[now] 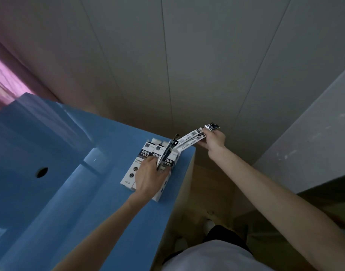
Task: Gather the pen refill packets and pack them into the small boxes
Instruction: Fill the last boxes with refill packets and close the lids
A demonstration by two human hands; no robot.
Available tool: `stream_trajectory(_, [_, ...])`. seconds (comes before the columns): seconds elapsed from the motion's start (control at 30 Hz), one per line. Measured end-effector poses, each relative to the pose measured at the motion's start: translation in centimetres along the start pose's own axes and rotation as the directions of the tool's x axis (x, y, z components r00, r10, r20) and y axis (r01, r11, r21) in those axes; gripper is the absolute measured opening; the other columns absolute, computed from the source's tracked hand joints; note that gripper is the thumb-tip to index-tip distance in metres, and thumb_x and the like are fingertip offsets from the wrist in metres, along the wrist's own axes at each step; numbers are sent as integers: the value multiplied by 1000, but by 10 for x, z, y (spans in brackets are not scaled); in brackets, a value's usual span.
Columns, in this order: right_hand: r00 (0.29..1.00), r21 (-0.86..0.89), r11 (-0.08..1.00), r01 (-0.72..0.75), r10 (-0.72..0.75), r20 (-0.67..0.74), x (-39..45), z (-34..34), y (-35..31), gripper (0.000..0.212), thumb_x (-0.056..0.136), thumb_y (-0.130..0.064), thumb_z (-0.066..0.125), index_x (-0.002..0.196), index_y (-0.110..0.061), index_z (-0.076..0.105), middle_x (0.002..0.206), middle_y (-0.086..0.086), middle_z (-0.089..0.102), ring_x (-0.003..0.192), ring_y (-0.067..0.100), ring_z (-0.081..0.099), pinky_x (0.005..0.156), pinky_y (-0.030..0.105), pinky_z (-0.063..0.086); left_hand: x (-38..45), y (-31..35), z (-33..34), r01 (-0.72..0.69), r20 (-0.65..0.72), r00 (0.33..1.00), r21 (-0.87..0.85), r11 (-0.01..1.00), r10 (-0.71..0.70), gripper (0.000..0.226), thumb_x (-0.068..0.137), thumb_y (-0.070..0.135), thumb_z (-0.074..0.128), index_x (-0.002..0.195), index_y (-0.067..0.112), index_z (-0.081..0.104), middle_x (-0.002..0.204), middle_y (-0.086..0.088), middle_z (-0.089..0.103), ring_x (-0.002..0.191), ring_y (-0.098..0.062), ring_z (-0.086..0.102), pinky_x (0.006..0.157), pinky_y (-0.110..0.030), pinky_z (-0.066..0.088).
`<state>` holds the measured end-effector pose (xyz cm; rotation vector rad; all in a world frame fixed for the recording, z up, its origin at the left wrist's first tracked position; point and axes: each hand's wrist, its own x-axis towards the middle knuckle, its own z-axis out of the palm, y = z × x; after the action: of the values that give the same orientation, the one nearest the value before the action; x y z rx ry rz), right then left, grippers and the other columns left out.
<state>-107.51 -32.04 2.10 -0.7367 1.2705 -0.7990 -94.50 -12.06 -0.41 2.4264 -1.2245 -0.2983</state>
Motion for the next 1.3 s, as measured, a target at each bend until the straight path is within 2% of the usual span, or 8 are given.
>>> stream_trajectory(0.1, [999, -3, 1000, 2, -2, -49, 4, -1, -1, 8, 101, -11, 63, 93, -9, 64, 90, 6, 71, 78, 15, 71, 58, 27, 63, 0, 3, 3, -45, 65, 997, 82, 996, 39, 48, 86, 48, 73, 123, 19, 66, 138, 11, 58, 121, -17, 54, 81, -34, 48])
stream_trajectory(0.2, [996, -22, 1000, 16, -18, -82, 7, -4, -2, 7, 101, -12, 63, 95, -9, 64, 89, 5, 71, 77, 14, 70, 57, 27, 63, 0, 3, 5, -128, 108, 988, 182, 975, 110, 40, 91, 39, 67, 123, 14, 65, 153, 7, 49, 129, -20, 46, 94, -34, 47])
stream_trajectory(0.4, [997, -22, 999, 30, -32, -74, 8, -13, 0, 11, 101, -12, 63, 90, -13, 62, 89, 2, 69, 78, 12, 69, 70, 31, 64, 4, -3, 15, -268, 103, 963, 212, 940, 251, 27, 92, 34, 61, 110, 15, 70, 149, 5, 53, 125, -21, 50, 99, -36, 48])
stream_trajectory(0.6, [996, -55, 997, 46, -49, -68, 7, -21, 2, 5, 101, -13, 63, 96, -13, 63, 94, 4, 72, 85, 14, 71, 78, 36, 64, -6, -6, 21, -390, 81, 920, 258, 884, 382, 20, 84, 32, 73, 97, 17, 73, 143, 1, 61, 129, -25, 55, 101, -42, 48])
stream_trajectory(0.73, [997, -91, 994, 59, -63, -41, 3, -24, 3, 5, 101, -14, 63, 97, -12, 64, 97, 6, 73, 92, 18, 73, 78, 35, 64, -6, -1, 17, -297, 71, 955, 177, 938, 289, 38, 85, 37, 72, 117, 16, 67, 138, 4, 60, 123, -21, 54, 96, -36, 49])
stream_trajectory(0.9, [993, -131, 984, 117, -117, 10, -8, -22, 0, 5, 101, -11, 62, 97, -12, 65, 94, 4, 72, 85, 15, 72, 62, 24, 61, -1, 3, 13, -229, 125, 970, 171, 958, 209, 30, 84, 41, 71, 102, 21, 60, 111, 6, 68, 110, -18, 55, 78, -32, 49])
stream_trajectory(1.1, [965, -300, 918, 258, -231, 123, -24, -24, -22, 8, 101, -15, 63, 96, -11, 67, 95, 5, 74, 86, 16, 72, 62, 24, 57, -12, 2, 8, -120, 9, 992, -122, 985, 122, 39, 82, 36, 78, 116, 25, 64, 113, 14, 65, 97, -12, 62, 73, -26, 49])
stream_trajectory(1.3, [889, -368, 811, 454, -389, 240, -54, -17, -50, 14, 99, -21, 68, 88, -12, 71, 91, 8, 77, 88, 30, 74, 79, 46, 59, -25, 5, 1, -131, -119, 988, -301, 945, 100, 60, 80, 35, 85, 132, 23, 59, 130, 17, 60, 107, -2, 58, 87, -25, 51])
